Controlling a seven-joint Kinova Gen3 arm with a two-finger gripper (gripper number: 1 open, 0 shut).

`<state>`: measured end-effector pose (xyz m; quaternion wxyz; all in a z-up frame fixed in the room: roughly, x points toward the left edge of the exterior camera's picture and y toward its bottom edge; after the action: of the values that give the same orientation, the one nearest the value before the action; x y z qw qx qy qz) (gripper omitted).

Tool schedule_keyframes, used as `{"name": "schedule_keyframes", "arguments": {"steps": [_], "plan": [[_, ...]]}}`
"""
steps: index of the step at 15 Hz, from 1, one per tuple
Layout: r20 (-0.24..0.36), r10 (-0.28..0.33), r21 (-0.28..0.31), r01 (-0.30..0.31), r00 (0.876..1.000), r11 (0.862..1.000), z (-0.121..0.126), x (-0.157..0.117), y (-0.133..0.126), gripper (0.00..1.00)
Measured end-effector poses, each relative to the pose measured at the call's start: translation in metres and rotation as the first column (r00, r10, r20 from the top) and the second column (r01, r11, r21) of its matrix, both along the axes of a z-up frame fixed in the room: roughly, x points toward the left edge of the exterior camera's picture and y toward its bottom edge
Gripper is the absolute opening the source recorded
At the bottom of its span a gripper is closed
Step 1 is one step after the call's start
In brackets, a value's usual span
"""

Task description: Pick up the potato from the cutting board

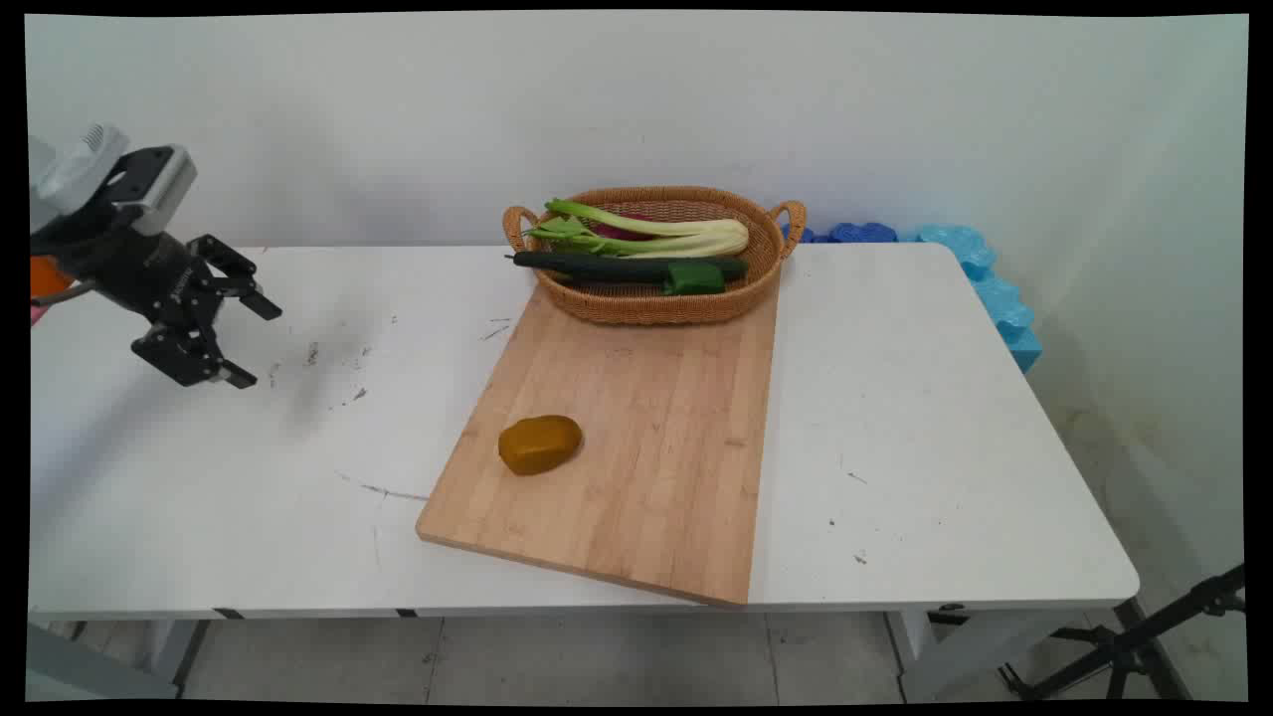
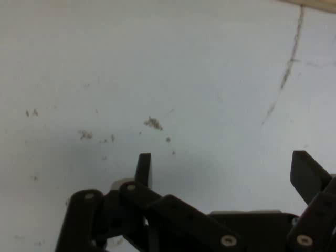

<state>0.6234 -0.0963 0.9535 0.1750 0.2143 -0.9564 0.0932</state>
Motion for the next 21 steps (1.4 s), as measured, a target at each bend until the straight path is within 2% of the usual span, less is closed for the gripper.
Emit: {"name": "schedule_keyframes", "arguments": {"steps": [5,9,17,21], "plan": [[-0.030,0.000,-0.007,0.000,1.000,1.000,0.001,-0.030,-0.007,1.00],[-0.068,0.002,-0.014,-0.003,0.998,1.000,-0.003,-0.066,-0.017,1.00],[-0.161,0.020,-0.017,-0.023,0.987,1.000,-0.027,-0.144,-0.036,1.00],[-0.196,0.047,-0.019,-0.052,0.979,0.998,-0.044,-0.173,-0.044,1.00]]}}
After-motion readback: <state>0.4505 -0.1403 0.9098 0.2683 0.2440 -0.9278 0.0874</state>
